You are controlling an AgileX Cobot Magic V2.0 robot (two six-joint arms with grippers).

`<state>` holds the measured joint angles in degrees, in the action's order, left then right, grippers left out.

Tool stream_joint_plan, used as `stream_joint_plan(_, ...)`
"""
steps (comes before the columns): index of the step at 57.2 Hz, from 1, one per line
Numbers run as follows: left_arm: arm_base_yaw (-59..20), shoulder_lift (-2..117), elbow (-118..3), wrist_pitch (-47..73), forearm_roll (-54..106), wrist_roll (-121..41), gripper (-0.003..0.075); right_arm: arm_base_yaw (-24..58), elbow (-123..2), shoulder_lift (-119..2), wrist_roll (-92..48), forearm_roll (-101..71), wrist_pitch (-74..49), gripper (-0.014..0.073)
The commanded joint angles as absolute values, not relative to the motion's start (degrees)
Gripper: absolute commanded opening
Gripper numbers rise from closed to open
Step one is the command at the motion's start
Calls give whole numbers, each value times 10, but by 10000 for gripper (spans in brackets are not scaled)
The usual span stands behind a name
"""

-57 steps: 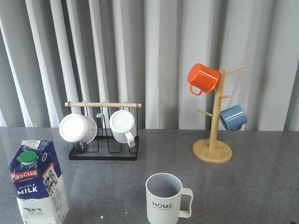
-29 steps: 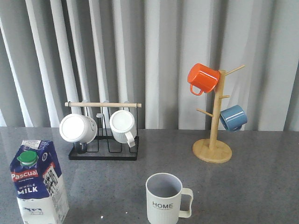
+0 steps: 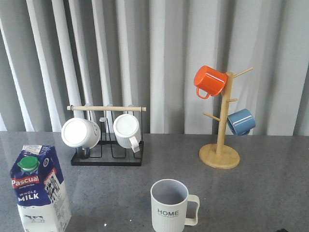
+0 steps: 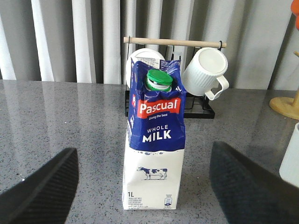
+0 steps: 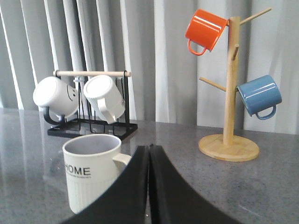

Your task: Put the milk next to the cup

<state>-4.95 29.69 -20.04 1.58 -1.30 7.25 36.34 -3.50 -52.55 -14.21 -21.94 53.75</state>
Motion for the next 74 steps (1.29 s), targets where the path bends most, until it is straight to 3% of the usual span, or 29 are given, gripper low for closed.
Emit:
stream_joint_plan(1,-52,301,-220,-28,-11,75,558,340,-49,-522,-178,-201,561,-7)
stream_joint_plan(6,-52,301,-220,-28,-11,75,558,287,-59,-522,-138,-183,518,-6)
stream_joint_plan(17,-52,301,-220,-28,-11,75,558,131,-123,-522,47,52,339,-6)
stream_joint_plan(27,-52,301,-220,-28,-11,75,558,62,-139,-494,156,168,329,-6)
stream_joint_plan(38,-52,301,-220,-28,-11,75,558,24,-139,-465,138,173,338,-6)
stream_joint_plan(74,-52,301,-220,-28,-11,75,558,24,-139,-461,138,174,337,-6)
